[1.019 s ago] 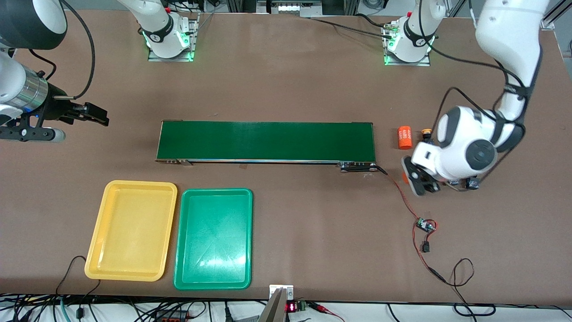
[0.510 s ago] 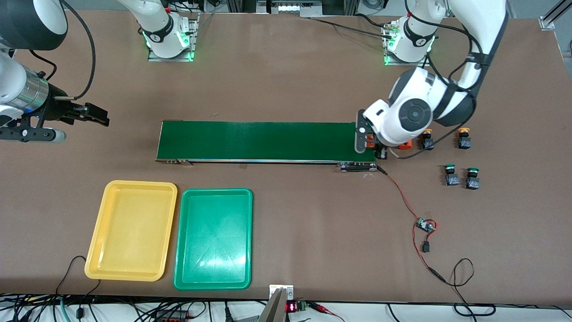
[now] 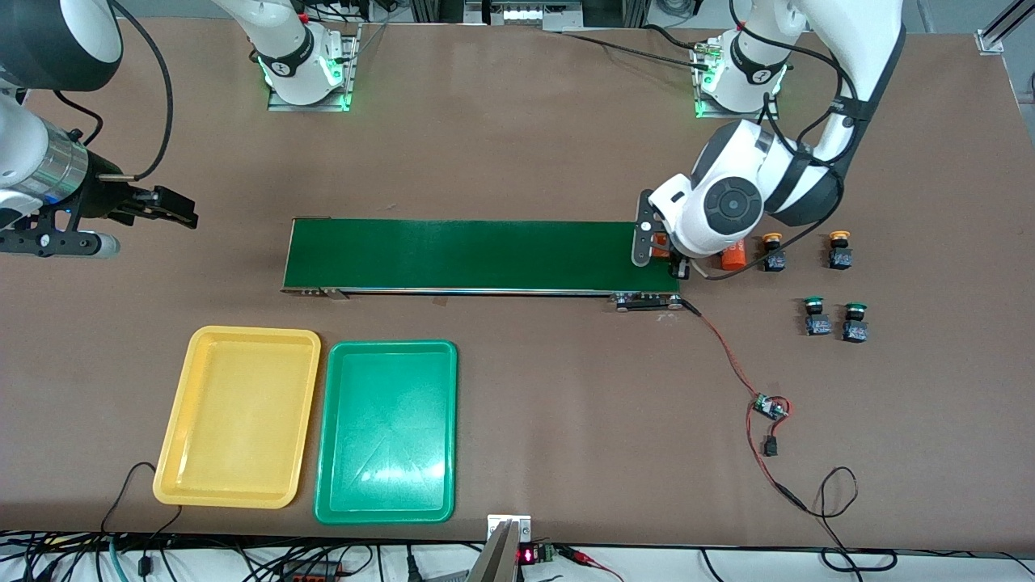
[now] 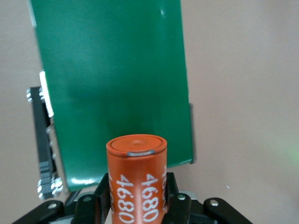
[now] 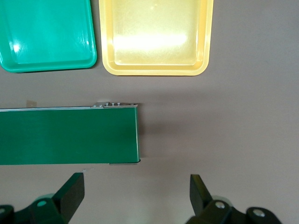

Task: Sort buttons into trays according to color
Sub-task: 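Carry the cylinder onto the conveyor belt end with the left gripper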

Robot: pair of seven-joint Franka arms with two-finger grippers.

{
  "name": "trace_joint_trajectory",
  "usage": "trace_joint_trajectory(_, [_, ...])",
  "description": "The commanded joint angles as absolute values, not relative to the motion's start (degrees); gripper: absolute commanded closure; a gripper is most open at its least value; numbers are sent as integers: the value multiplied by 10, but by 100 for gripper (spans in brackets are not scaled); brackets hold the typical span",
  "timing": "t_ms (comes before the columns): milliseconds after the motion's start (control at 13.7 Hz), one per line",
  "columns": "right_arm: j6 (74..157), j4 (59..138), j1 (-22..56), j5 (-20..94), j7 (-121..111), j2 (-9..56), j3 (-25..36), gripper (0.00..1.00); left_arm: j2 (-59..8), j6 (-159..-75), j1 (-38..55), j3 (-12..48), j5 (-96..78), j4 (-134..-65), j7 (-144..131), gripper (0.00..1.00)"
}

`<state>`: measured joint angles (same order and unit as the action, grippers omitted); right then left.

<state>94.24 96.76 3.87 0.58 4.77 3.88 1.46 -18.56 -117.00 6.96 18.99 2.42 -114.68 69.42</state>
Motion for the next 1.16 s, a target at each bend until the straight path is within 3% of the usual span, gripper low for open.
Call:
trace_joint_trajectory(0, [948, 972, 40, 15, 56, 35, 14, 0, -195, -1191, 91, 190, 25, -1152, 700, 100])
trace_joint_trajectory(364, [948, 972, 40, 15, 56, 35, 14, 0, -228, -1221, 93, 190, 25, -1154, 700, 99])
trace_joint_trajectory(510, [948, 972, 40, 15, 57, 35, 15, 0, -234, -1235, 93, 190, 25, -1153, 696, 88])
trace_joint_trajectory(582, [948, 972, 40, 15, 57, 35, 14, 0, -234, -1235, 93, 190, 25, -1153, 681, 65])
trace_joint_trajectory(655, [948, 972, 40, 15, 56, 35, 14, 0, -230, -1233, 93, 191, 23, -1153, 672, 1])
trace_joint_trajectory(1092, [948, 972, 40, 16, 57, 35, 15, 0, -129, -1228, 58, 165, 1, -1132, 686, 0])
